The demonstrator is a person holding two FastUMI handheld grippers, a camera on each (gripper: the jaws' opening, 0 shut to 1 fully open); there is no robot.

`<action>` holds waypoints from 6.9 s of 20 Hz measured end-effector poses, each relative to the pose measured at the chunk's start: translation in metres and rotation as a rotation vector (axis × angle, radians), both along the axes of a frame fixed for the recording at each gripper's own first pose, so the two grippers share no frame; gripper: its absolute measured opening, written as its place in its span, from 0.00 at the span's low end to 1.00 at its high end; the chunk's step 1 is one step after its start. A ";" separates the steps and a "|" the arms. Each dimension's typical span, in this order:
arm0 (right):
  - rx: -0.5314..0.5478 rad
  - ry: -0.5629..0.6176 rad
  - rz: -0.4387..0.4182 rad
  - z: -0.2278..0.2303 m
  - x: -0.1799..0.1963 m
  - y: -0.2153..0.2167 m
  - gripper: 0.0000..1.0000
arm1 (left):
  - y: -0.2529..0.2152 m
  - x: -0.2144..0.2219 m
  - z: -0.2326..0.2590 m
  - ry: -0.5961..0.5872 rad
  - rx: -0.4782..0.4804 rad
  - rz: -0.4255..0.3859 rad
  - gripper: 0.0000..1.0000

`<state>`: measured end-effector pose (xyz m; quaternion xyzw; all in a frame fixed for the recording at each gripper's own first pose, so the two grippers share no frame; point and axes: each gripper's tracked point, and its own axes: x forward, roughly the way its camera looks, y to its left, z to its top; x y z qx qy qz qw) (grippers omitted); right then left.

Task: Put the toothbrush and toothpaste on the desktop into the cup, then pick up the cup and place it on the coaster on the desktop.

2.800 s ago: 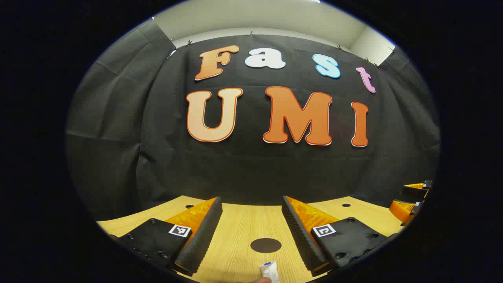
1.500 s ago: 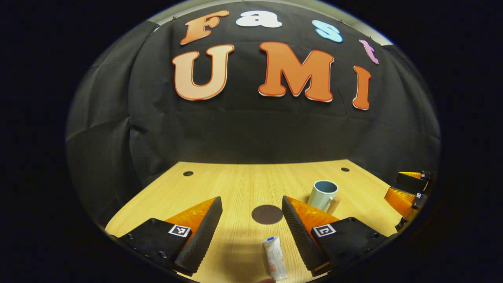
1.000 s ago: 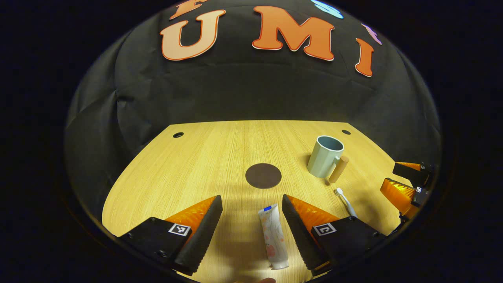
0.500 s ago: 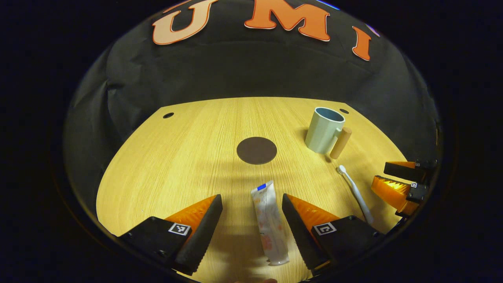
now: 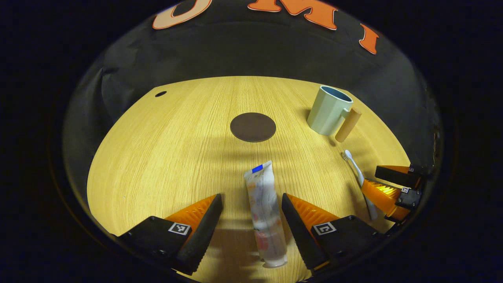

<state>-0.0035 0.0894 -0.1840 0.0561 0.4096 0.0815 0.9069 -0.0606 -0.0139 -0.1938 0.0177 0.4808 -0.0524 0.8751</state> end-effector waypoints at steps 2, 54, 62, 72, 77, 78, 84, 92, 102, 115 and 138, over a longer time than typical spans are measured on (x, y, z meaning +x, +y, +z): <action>0.025 0.025 0.018 -0.002 -0.003 0.009 0.64 | -0.004 0.002 0.004 0.007 -0.016 0.011 0.97; 0.160 -0.688 -0.092 0.173 0.079 -0.037 0.07 | 0.000 0.028 0.105 -0.346 -0.194 0.017 0.12; 0.144 -0.788 -0.117 0.182 0.105 -0.051 0.06 | 0.004 0.024 0.124 -0.431 -0.218 0.009 0.12; 0.155 -0.928 -0.108 0.186 0.147 -0.049 0.07 | 0.008 0.011 0.138 -0.469 -0.216 0.023 0.12; 0.254 -0.952 -0.133 0.184 0.166 -0.057 0.07 | 0.013 0.003 0.140 -0.475 -0.221 0.035 0.12; 0.268 -0.966 -0.136 0.185 0.169 -0.059 0.07 | 0.013 0.003 0.139 -0.475 -0.222 0.039 0.12; 0.286 -1.019 -0.133 0.182 0.184 -0.060 0.07 | 0.018 0.008 0.137 -0.470 -0.212 0.065 0.12; 0.270 -0.986 -0.117 0.154 0.201 -0.054 0.07 | 0.021 0.011 0.136 -0.462 -0.199 0.075 0.12; 0.211 -0.914 -0.087 0.121 0.206 -0.046 0.07 | 0.009 0.014 0.141 -0.478 -0.196 0.054 0.13; 0.120 -0.799 -0.021 0.096 0.190 -0.037 0.12 | -0.008 0.018 0.148 -0.481 -0.203 0.025 0.12; 0.092 -0.827 -0.006 0.132 0.088 -0.094 0.76 | -0.119 0.105 0.184 -0.669 -0.325 -0.161 0.12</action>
